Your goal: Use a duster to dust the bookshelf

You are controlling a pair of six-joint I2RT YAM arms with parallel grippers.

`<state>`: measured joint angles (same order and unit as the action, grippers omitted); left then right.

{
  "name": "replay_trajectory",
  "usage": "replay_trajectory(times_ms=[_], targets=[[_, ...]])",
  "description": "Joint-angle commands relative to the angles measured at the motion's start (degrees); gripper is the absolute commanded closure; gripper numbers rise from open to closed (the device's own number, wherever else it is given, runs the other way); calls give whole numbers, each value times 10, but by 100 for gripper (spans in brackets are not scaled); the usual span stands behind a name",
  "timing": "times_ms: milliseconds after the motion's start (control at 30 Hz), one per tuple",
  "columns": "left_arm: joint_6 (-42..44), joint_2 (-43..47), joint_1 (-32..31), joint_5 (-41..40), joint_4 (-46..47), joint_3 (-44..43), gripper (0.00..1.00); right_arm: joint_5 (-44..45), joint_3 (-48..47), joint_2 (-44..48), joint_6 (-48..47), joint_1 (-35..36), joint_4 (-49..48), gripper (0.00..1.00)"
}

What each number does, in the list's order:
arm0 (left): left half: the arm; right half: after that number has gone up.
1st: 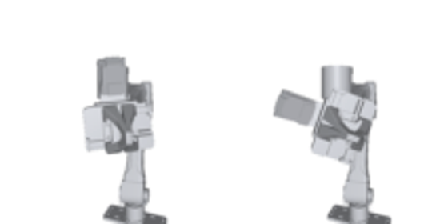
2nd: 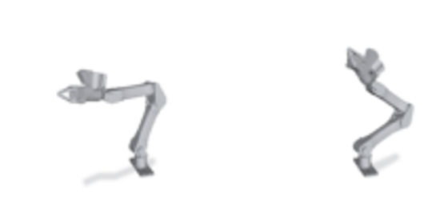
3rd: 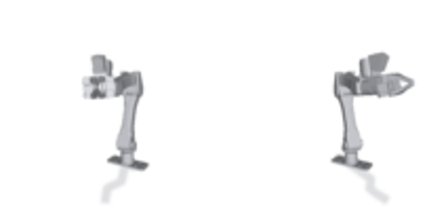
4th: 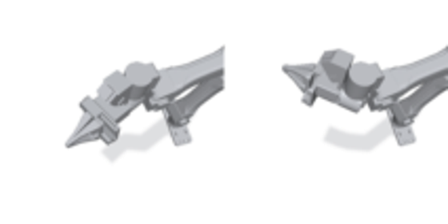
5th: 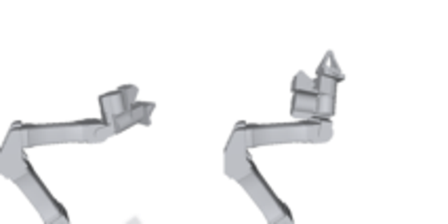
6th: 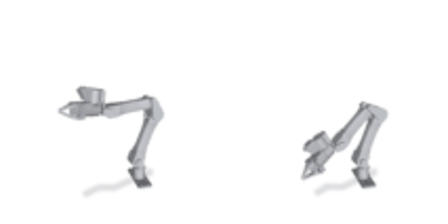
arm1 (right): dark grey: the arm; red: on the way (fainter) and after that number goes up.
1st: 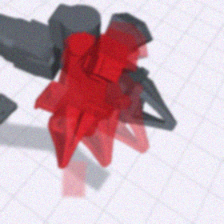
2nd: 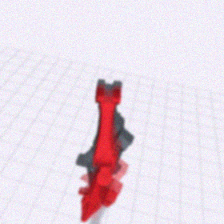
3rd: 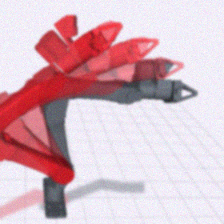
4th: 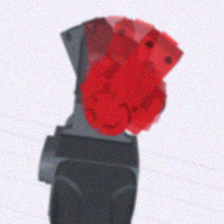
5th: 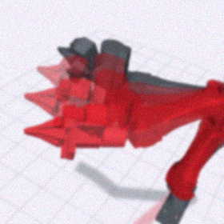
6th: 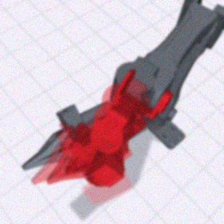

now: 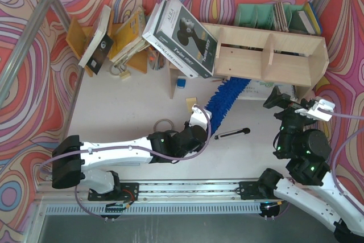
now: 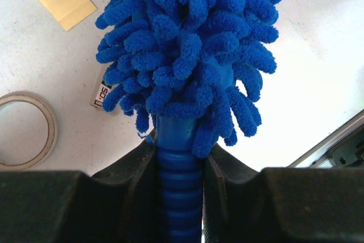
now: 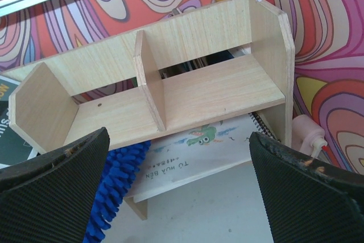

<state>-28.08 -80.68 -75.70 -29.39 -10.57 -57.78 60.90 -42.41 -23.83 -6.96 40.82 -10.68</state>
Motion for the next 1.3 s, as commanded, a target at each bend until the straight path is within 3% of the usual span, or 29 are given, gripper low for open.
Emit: replay_trajectory(times_ms=[0,167,433,567,700,933,1267], targets=[[-24,-9,7,-25,33,-30,100,2,-12,-1,10,-2,2,1],[10,-66,7,37,54,-88,100,9,-8,9,9,-2,-2,1],[82,-161,7,156,16,-221,100,11,-9,11,8,-2,-1,1],[95,-204,7,173,-38,-273,100,10,-8,16,7,-3,-5,1],[91,-185,7,154,-30,-240,100,11,-7,15,8,-3,-5,1],[77,-84,7,55,44,-122,100,10,-6,6,10,-2,-4,1],[58,-14,12,-38,45,-49,100,11,-6,0,8,-2,-7,1]])
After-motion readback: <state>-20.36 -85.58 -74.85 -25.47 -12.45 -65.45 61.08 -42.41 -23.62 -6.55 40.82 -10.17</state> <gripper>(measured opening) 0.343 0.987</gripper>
